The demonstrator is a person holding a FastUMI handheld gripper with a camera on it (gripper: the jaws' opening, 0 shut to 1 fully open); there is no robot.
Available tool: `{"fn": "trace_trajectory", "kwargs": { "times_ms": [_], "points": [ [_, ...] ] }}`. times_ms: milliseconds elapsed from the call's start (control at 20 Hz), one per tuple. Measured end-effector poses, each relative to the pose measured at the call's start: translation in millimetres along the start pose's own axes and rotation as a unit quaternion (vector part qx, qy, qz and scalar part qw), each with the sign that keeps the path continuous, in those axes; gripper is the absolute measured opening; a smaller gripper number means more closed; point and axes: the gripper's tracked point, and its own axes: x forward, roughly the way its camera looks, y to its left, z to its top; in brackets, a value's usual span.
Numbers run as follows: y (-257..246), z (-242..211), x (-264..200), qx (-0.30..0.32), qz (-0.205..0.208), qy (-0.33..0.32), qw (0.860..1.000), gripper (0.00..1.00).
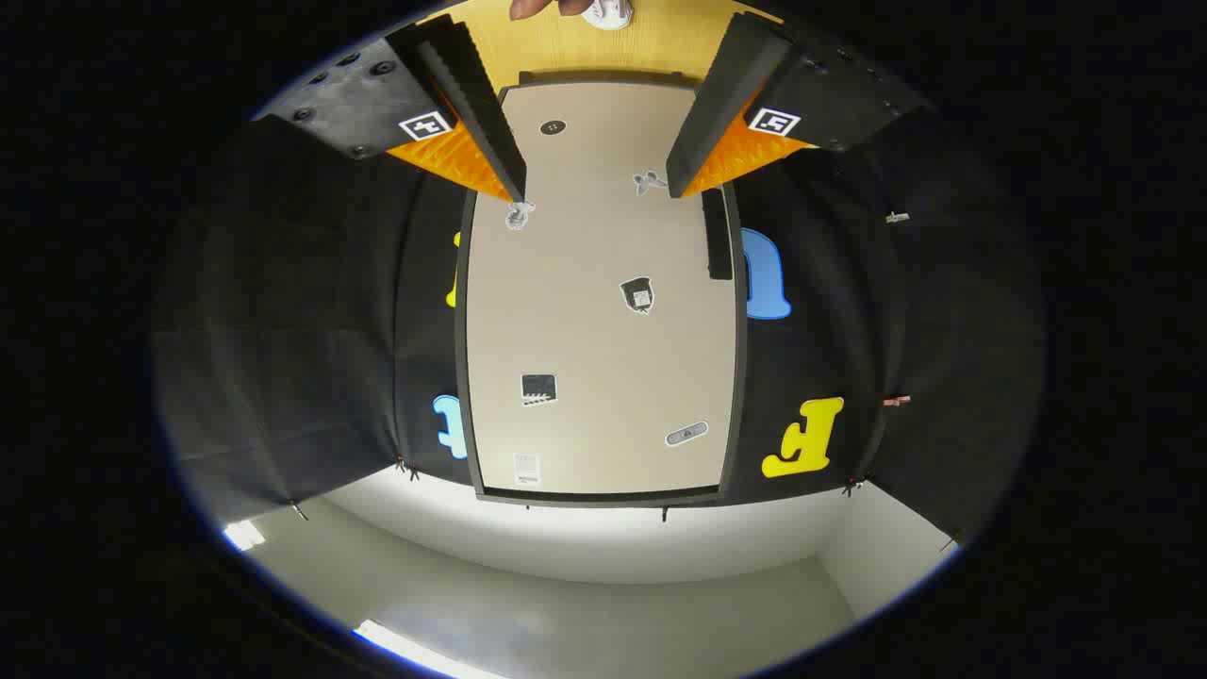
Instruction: Open the shoe cabinet door, grab the shoes and put them into the shoe cabinet, then close the shoe cabinet door.
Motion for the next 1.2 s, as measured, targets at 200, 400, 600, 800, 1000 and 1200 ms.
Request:
{"fn": "trace_trajectory", "kwargs": {
  "times_ms": [200,400,600,800,1000,1200],
  "points": [
    [0.3,0.1,0.0,0.0,-0.005,-0.001,1.0,0.98],
    [2.8,0.9,2.6,-0.004,-0.005,-0.004,1.0,0.98],
    [7.2,4.3,2.8,0.008,0.0,-0.007,1.0,0.98],
    [14.2,0.8,6.8,0.012,0.007,-0.001,1.0,0.98],
    [19.2,-1.1,9.7,0.005,0.007,0.002,1.0,0.98],
    [24.4,0.0,12.8,0.01,0.005,0.003,1.0,0.98]
  ]
}}
